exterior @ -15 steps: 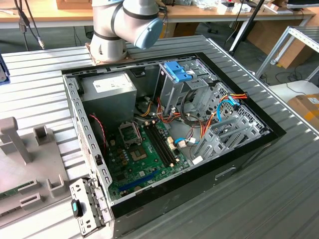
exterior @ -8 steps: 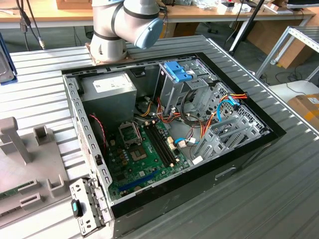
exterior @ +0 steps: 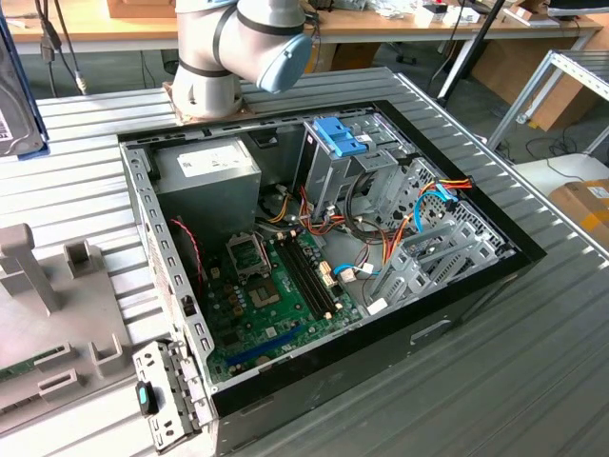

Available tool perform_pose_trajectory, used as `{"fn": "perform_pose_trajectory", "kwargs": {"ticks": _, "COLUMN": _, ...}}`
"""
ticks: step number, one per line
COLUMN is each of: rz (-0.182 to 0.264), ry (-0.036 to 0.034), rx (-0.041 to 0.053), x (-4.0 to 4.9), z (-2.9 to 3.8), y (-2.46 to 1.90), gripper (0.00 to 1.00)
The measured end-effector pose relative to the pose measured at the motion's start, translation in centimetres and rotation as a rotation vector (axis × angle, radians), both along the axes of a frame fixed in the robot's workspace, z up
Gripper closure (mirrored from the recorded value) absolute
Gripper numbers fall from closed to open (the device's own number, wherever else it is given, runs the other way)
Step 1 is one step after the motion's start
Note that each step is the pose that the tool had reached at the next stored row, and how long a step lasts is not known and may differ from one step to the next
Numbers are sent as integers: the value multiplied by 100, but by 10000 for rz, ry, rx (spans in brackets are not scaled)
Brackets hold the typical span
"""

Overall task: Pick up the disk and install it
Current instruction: 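Pick up the disk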

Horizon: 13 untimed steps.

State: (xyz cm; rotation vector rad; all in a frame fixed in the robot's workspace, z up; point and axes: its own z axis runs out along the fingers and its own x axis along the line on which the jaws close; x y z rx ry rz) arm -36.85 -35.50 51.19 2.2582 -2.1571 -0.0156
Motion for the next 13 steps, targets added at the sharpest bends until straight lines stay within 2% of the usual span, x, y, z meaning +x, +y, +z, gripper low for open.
{"fn": "perform_pose_trajectory", "kwargs": {"ticks": 6, "rz": -1, "ry": 0, "rx": 0, "x": 193, "z": 0, "y": 4, "gripper": 63}}
{"fn": "perform_pose_trajectory", "kwargs": {"ticks": 8, "rz": 1, "ry": 0, "rx": 0, "x": 344, "z": 0, "y": 5, "gripper": 63}}
{"fn": "perform_pose_trajectory", "kwargs": {"ticks": 13, "rz": 0, "ry": 0, "rx": 0, "x": 542, "z": 0, "y": 6, "gripper": 63}}
